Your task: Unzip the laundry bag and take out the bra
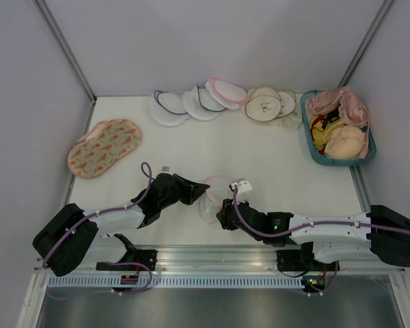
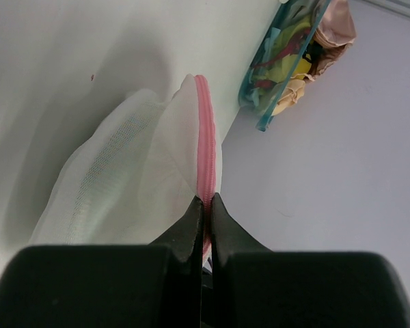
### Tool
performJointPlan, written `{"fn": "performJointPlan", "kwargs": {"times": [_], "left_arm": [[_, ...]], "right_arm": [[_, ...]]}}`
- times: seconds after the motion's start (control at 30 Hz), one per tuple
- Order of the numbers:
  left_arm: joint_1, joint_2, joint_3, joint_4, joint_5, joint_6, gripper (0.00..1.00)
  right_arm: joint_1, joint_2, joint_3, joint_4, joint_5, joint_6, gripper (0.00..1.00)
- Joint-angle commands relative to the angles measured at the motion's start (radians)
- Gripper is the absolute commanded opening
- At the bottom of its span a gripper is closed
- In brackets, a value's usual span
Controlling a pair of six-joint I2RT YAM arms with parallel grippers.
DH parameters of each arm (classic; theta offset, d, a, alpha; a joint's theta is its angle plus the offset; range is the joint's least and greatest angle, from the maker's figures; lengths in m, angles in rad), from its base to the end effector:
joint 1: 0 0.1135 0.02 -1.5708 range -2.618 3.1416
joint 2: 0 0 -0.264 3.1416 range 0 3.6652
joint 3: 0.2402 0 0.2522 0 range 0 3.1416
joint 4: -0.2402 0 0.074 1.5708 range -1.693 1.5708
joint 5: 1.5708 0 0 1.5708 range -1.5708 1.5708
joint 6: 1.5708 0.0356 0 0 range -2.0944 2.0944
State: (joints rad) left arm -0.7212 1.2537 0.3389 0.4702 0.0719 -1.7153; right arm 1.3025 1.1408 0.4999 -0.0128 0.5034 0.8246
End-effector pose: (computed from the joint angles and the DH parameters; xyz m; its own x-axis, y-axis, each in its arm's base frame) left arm 0.1737 -0.1561 0.1597 -0.6534 -0.7398 0.1606 -0.4215 0.1793 -0.8889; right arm 0.0764 0.2130 0.1911 -0.6551 0.0436 -0.7543 -0.3861 0.8389 0.3838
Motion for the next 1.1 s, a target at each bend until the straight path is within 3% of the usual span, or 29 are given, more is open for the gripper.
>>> {"fn": "performJointPlan", "kwargs": {"times": [0.0,0.3,0.43,0.73,1.07], "left_arm": [[0.002,0.0,0.008,0.019,0.029,-0.012,0.02],[0.002,0.012,0.003,0.022,0.042,-0.004,0.02],[0.002,0.019,0.003,0.031,0.046,-0.004,0.02],[0.043,0.021,0.015,0.001,0.084,0.068,0.02],[0.268,0.058,0.06,-0.094,0.324,0.353,0.02]], "right_arm": [[-0.026,0.023,0.026,0.083,0.035,-0.045,0.4],[-0.052,-0.012,0.042,0.071,0.047,-0.082,0.23],[-0.054,-0.026,0.039,0.04,0.031,-0.071,0.0],[-0.052,-0.038,0.052,-0.16,-0.034,-0.012,0.0],[-0.052,0.02,0.147,-0.487,0.032,0.016,0.01]]}}
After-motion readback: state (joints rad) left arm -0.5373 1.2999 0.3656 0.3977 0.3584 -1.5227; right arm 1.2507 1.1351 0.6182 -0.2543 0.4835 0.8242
